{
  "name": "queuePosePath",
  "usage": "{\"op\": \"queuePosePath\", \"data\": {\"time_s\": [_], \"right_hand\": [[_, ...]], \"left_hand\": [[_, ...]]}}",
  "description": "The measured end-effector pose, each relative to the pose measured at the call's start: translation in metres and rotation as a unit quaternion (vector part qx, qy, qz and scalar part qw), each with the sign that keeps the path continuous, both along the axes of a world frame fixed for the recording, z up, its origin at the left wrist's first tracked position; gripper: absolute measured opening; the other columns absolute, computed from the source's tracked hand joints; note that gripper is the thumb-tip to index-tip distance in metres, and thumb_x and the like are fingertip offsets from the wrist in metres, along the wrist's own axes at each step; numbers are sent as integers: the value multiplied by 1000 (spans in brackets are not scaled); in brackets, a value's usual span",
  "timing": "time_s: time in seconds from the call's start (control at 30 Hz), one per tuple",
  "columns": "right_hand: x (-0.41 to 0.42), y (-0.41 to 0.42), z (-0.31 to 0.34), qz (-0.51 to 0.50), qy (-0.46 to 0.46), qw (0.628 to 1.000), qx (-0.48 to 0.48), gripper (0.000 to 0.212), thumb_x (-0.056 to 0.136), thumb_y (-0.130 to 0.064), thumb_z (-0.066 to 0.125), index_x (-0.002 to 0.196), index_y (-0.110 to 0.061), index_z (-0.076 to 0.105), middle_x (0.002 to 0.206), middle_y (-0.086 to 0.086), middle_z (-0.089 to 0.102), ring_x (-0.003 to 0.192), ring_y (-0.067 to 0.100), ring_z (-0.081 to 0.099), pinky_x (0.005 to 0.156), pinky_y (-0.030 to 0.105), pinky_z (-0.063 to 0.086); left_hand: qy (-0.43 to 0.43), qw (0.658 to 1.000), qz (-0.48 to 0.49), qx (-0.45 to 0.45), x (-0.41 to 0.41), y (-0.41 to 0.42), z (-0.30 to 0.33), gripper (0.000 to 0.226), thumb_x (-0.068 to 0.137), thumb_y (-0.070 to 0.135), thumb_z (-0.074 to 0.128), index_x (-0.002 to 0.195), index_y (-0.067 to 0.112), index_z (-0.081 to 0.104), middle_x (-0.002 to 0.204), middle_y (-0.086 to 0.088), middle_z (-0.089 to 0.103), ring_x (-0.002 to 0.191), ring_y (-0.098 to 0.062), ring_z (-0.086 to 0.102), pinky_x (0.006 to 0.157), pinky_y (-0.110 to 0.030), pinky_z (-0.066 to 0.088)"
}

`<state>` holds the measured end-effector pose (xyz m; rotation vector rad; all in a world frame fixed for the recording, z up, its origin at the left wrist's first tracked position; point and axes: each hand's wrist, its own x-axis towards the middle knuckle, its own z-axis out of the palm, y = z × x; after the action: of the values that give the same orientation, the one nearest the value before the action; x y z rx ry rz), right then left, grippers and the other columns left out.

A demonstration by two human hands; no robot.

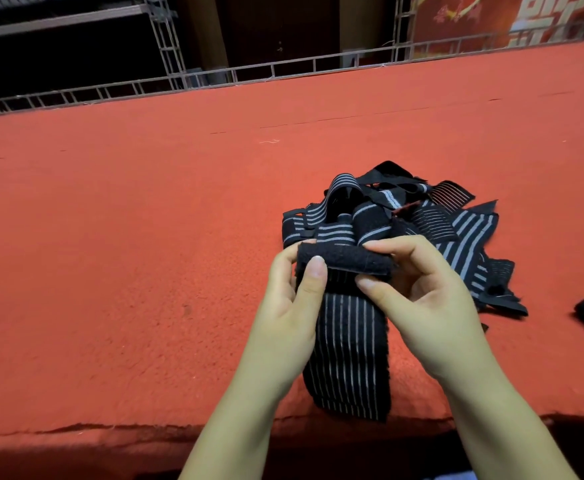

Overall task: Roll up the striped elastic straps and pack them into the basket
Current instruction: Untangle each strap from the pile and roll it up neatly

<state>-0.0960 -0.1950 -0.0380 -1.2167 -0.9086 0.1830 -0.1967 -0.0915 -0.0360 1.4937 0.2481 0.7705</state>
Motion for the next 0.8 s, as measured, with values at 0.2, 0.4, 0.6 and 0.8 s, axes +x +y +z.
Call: {"op": "queuePosePath", "data": {"time_s": [0.2, 0.4, 0.6, 0.8], "right_hand": [[3, -1, 1, 14, -14, 1000, -24, 32, 74, -12, 70, 94, -35, 66, 102, -2, 69, 100, 14, 65, 89, 29, 50], [9, -9, 4, 132, 77, 985, -81, 45, 65, -42, 83, 107, -38, 67, 110, 0, 69, 99, 17, 67, 78, 28, 55], [3, -5, 5, 139, 126, 975, -122, 58, 64, -79, 62, 106, -39, 68, 111, 0, 70, 93, 17, 69, 62, 33, 57], [0, -6, 6, 133, 156, 974, -100, 24, 78, -35, 57, 96, -34, 72, 101, -3, 72, 88, 13, 68, 67, 33, 58]], "left_hand": [[-28, 999, 1, -28, 3, 0, -5, 22, 89, 34, 51, 108, 25, 59, 105, 1, 70, 98, -12, 65, 80, -24, 52], [-54, 998, -10, -35, 1, 3, -7, 18, 90, 26, 53, 99, 35, 66, 102, -3, 71, 95, -17, 66, 79, -28, 53], [-46, 999, -13, -9, 0, 4, -9, 21, 89, 23, 56, 104, 34, 67, 106, -6, 71, 99, -21, 65, 89, -35, 52], [22, 994, 17, 104, -2, 8, -9, 36, 86, 49, 55, 121, 38, 55, 122, 5, 65, 116, -16, 60, 104, -51, 44]]}}
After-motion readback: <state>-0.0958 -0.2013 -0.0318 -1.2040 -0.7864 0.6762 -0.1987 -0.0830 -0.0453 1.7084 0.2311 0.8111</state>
